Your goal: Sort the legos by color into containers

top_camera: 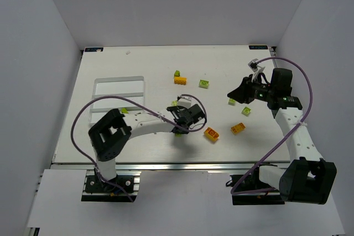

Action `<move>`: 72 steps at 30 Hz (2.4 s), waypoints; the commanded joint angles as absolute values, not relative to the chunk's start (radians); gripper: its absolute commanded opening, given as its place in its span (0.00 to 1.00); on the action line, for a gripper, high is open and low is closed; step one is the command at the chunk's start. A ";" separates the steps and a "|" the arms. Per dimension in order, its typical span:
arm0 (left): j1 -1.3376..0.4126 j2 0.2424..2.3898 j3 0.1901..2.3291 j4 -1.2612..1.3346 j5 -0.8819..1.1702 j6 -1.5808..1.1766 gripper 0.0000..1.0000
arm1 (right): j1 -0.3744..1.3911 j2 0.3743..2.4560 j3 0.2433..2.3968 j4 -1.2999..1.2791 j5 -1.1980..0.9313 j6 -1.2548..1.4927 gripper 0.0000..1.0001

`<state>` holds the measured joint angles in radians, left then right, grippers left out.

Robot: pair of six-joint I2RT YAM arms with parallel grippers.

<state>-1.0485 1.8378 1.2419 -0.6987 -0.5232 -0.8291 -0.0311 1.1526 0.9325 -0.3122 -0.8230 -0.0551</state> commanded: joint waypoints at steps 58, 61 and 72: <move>-0.482 2.203 1.893 -0.335 -0.054 -0.371 0.80 | -0.005 1.046 0.896 -0.298 -0.910 -0.173 0.50; -0.482 2.249 1.928 -0.249 -0.058 -0.341 0.80 | -0.002 1.049 0.896 -0.302 -0.910 -0.184 0.51; -0.482 2.476 2.164 -0.357 -0.121 -0.327 0.71 | 0.040 1.052 0.900 -0.308 -0.894 -0.210 0.51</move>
<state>-0.4774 2.4577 2.1353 -0.3141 -0.0933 -0.3397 0.0402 1.0557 0.8978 -0.3328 -0.8864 -0.1890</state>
